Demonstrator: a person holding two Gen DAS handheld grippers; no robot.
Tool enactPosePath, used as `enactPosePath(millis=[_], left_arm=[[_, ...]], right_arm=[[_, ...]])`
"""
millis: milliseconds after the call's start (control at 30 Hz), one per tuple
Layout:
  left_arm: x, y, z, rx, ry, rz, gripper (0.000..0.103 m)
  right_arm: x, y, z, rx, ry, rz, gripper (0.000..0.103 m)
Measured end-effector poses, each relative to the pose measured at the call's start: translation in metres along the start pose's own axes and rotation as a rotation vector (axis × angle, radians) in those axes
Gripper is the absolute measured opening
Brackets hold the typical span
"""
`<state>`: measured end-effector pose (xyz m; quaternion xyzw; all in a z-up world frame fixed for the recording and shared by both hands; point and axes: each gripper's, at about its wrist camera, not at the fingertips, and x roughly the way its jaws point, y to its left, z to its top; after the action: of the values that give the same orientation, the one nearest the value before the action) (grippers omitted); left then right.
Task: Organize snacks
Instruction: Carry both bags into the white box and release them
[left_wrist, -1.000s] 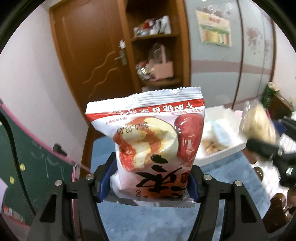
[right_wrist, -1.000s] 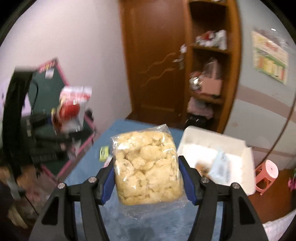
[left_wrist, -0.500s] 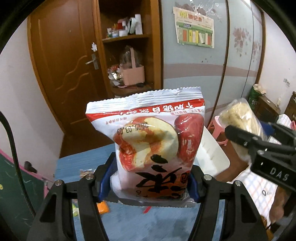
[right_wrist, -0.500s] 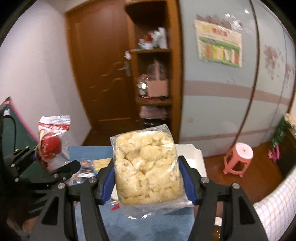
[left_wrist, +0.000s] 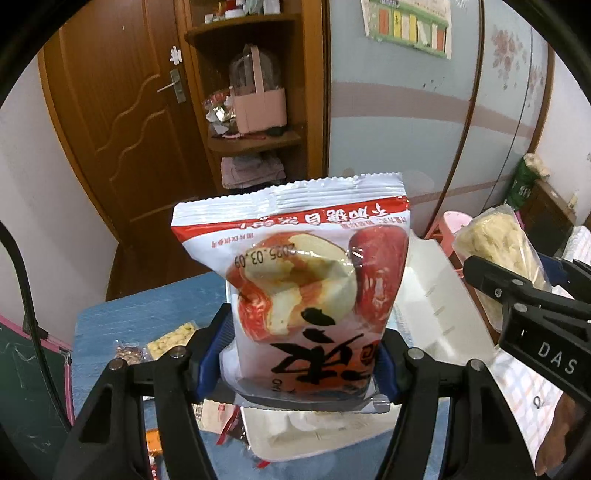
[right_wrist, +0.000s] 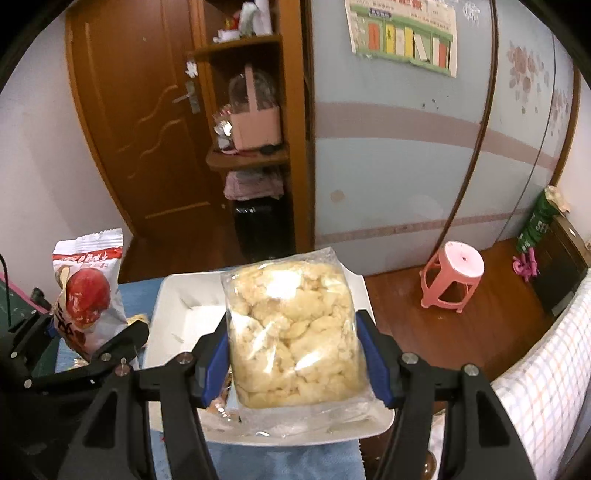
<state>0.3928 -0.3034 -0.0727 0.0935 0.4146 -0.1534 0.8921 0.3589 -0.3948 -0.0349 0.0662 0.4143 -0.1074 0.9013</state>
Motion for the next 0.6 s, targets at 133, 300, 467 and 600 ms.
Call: enactPosePath(millis=[133, 300, 467, 600], left_arm=[[0.024, -0.002, 0.0, 0.009, 0.031, -0.001, 0.082], [0.038, -0.011, -0.005, 0.048, 0.066, 0.051, 0.094], [0.033, -0.014, -0.013, 0.086, 0.07, 0.046, 0.094], [0.027, -0.006, -0.011, 0.05, 0.073, 0.008, 0.094]], right_arm=[[0.032, -0.006, -0.005, 0.045, 0.074, 0.039, 0.064], [0.061, -0.01, -0.015, 0.085, 0.144, 0.149, 0.078], [0.055, -0.001, -0.02, 0.047, 0.119, 0.132, 0.09], [0.047, 0.003, -0.023, 0.029, 0.109, 0.116, 0.09]])
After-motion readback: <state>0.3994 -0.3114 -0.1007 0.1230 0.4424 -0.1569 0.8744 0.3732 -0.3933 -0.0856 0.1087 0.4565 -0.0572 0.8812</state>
